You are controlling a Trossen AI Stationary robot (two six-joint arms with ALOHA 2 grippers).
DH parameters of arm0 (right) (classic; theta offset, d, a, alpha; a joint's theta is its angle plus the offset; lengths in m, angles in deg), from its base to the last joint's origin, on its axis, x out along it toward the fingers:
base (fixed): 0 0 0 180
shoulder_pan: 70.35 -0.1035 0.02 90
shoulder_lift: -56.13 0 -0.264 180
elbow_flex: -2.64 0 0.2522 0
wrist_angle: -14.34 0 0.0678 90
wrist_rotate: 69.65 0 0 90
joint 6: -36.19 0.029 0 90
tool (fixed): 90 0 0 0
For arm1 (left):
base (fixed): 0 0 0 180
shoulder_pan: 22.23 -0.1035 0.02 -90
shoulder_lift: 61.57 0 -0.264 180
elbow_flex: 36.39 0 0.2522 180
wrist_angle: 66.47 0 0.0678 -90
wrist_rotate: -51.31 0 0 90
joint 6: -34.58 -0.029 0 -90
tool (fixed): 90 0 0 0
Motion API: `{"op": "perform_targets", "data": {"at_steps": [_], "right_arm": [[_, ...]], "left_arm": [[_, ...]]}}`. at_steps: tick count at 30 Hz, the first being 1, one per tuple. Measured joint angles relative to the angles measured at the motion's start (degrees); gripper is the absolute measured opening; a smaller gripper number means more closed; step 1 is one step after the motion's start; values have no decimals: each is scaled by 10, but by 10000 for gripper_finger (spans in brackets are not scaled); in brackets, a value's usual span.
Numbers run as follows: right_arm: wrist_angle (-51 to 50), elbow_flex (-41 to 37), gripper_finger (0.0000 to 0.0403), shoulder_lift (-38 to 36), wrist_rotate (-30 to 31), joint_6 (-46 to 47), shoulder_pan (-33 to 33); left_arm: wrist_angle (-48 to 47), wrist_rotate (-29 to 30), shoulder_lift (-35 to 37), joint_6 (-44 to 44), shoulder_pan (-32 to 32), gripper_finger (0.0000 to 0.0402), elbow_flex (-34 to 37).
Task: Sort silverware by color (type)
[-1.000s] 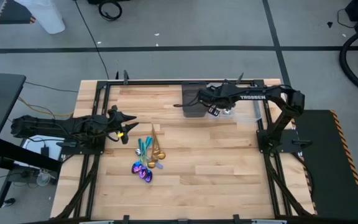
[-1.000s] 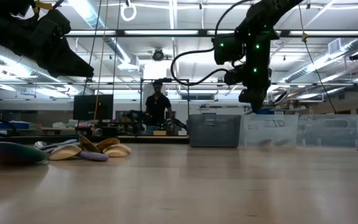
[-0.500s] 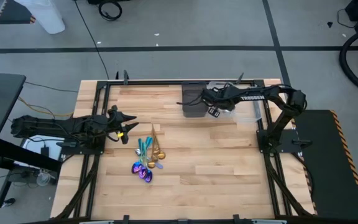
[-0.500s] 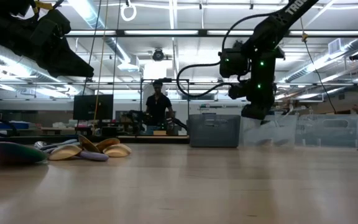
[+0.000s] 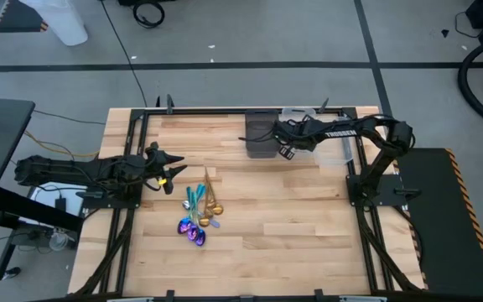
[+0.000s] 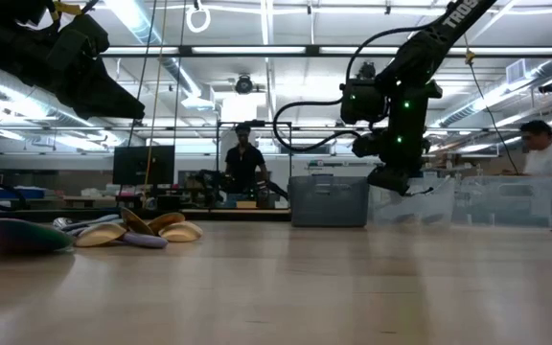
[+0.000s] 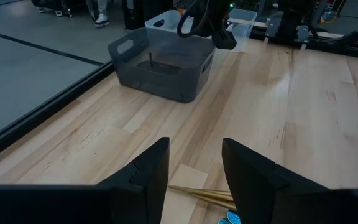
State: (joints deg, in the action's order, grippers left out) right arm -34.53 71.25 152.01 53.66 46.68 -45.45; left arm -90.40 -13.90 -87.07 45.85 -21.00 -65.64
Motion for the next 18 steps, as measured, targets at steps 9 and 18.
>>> {"op": "perform_targets", "data": {"at_steps": [9,18], "right_arm": [[6,0,86,0,-50,55,0],[4,0,131,0,-64,61,0]], "left_arm": [[0,0,0,0,0,156,0],[0,0,0,0,0,156,0]]}}
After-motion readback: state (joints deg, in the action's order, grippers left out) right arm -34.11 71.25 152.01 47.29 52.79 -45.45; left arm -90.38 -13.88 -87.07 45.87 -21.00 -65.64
